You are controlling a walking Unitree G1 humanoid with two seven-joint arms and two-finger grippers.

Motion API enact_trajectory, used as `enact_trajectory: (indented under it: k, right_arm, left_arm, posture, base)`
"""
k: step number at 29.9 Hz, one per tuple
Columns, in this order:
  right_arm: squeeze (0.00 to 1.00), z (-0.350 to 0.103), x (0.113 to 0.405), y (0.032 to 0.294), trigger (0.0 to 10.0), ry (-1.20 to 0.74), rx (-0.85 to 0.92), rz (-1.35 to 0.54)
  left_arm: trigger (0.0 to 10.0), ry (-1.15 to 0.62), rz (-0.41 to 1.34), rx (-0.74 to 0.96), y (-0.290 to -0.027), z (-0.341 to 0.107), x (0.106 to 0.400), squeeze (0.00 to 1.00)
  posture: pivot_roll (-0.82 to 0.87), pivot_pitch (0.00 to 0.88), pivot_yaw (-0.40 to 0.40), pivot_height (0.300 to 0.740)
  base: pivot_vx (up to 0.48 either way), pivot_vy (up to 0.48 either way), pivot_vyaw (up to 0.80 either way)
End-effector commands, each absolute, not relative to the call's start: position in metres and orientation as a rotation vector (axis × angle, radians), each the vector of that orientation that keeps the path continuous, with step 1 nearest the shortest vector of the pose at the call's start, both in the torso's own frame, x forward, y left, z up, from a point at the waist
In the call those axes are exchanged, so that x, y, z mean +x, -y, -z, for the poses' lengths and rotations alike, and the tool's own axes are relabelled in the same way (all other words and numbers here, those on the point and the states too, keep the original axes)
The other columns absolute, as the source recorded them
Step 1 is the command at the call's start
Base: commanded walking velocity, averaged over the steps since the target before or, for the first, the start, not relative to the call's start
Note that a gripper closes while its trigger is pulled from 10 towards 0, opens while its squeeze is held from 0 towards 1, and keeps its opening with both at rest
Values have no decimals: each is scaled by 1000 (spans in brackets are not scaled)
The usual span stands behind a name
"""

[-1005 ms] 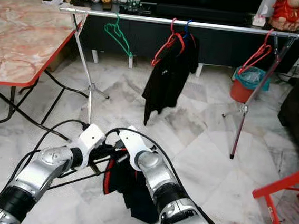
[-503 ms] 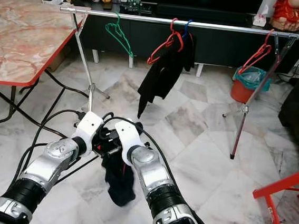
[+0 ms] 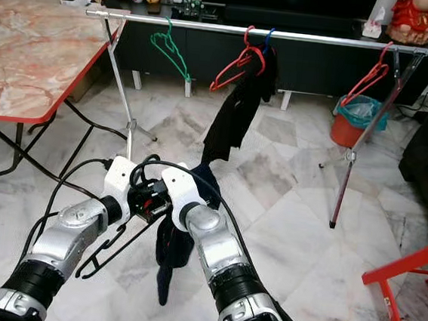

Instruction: Hang hanger

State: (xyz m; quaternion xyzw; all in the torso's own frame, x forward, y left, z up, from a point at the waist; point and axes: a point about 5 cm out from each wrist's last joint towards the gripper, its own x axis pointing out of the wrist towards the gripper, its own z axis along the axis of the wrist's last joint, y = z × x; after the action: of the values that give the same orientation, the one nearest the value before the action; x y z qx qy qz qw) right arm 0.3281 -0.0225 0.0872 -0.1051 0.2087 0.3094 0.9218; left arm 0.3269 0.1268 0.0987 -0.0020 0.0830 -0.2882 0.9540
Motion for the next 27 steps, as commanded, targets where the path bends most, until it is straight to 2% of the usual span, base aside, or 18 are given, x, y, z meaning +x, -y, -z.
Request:
enact_trajectory:
  k: [1,2,3,14,27]
  right_arm:
    - [682,-95,329,17,10000,-384,-230,-663]
    - [902,-95,329,18,10000,-382,-234,-663]
    - [1000,-95,330,22,10000,-383,-241,-652]
    - [1000,-94,334,29,10000,-379,-247,-633]
    - [1000,-84,317,31,10000,-411,-300,-751]
  left_arm:
    - [10000,-104,636,-30,-120,-111,327,0]
    - [10000,-101,639,-37,-120,-112,327,0]
    - [10000,-95,639,-52,-120,-113,327,0]
    - [10000,-60,647,-108,-123,-118,327,0]
    - [10000,5,600,-161,-128,-128,330,0]
  posture:
    - [85,0,12,740]
    - [85,0,12,740]
    - [85,0,12,740]
    - [84,0,16,740]
    - [83,0,16,740]
  base:
    - [0,0,0]
    - [0,0,0]
    - [0,0,0]
    - [0,0,0]
    - [0,0,0]
